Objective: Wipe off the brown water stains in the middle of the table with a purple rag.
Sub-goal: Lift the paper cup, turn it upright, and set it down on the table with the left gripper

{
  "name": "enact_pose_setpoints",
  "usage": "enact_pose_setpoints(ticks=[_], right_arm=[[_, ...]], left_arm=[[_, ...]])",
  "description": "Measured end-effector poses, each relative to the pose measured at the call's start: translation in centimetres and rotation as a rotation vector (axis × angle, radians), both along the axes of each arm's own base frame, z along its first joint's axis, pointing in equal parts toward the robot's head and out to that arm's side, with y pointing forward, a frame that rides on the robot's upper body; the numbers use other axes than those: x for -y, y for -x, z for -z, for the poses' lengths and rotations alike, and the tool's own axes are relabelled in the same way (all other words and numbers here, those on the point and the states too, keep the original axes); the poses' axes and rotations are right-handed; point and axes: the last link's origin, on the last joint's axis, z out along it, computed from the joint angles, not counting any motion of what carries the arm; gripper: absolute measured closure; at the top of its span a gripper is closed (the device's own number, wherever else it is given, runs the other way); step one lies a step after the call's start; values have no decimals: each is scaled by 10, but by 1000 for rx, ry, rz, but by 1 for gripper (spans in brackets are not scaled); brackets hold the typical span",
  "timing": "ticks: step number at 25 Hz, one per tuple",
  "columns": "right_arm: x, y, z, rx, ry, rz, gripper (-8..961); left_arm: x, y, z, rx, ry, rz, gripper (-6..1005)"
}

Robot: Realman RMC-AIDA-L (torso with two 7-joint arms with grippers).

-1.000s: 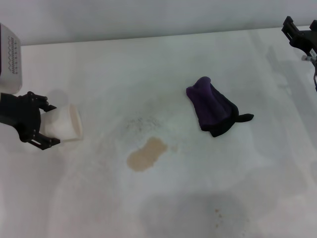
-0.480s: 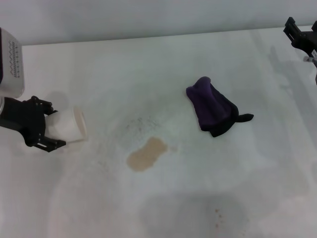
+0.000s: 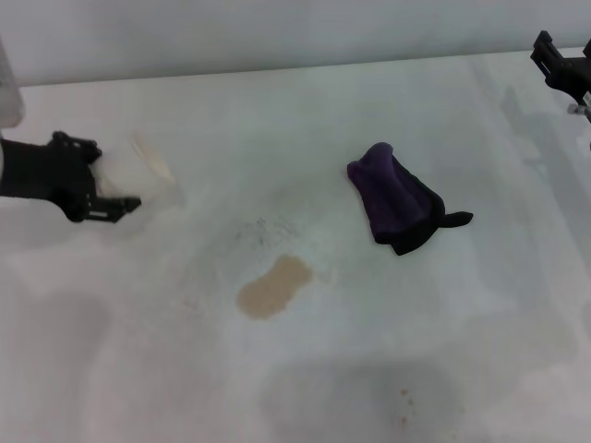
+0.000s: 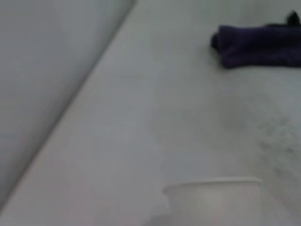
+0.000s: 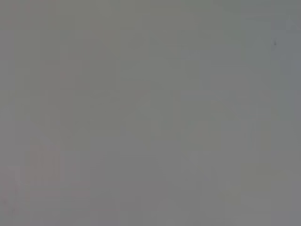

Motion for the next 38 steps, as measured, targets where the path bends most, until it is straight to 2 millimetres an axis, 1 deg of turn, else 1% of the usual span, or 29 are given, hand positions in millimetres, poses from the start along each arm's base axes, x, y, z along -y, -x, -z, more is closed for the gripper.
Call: enact_pose_setpoints(ticks=[4,7,8,9,10,11,15,19,23,27,32,34,35,38], right_arm=[[-2,2,0,-6,-8,-3,165],[-1,1,-1,-6,-13,-5,165],[0,1,-2,-5,-14,-4,165],[0,0,-2,-5,-14,-4,165],[2,-1,-2,-5,-14,-2,165],[3,-2,-2,-4,-15,1,165],[10,-9,-5,1,-27,8,165],[12,-12,-11,13,-43,6,165],[12,-11,-12,22,-41,-2,165],[9,-9,-15,36,-42,-14,166],[8,-8,-15,42,-41,-18,166],[7,-8,-15,44,-41,-19,166],[7,-8,-15,44,-41,-19,166],[8,-8,-15,44,-42,-18,166]], left_arm=[[-1,6,-7,136,-126,-21,322],[7,16,-9,273,-254,-19,332],[13,21,-7,320,-293,-20,332],[25,29,-1,431,-365,-25,333],[25,29,-1,431,-365,-25,333],[29,32,2,469,-394,-24,334],[51,44,14,583,-510,-27,335],[69,50,25,662,-607,-48,335],[81,49,40,695,-707,-52,335],[86,52,57,658,-790,-107,335],[93,54,78,639,-769,-219,336],[93,54,78,639,-769,-219,336],[96,55,86,632,-753,-252,336],[97,57,90,617,-743,-278,336]])
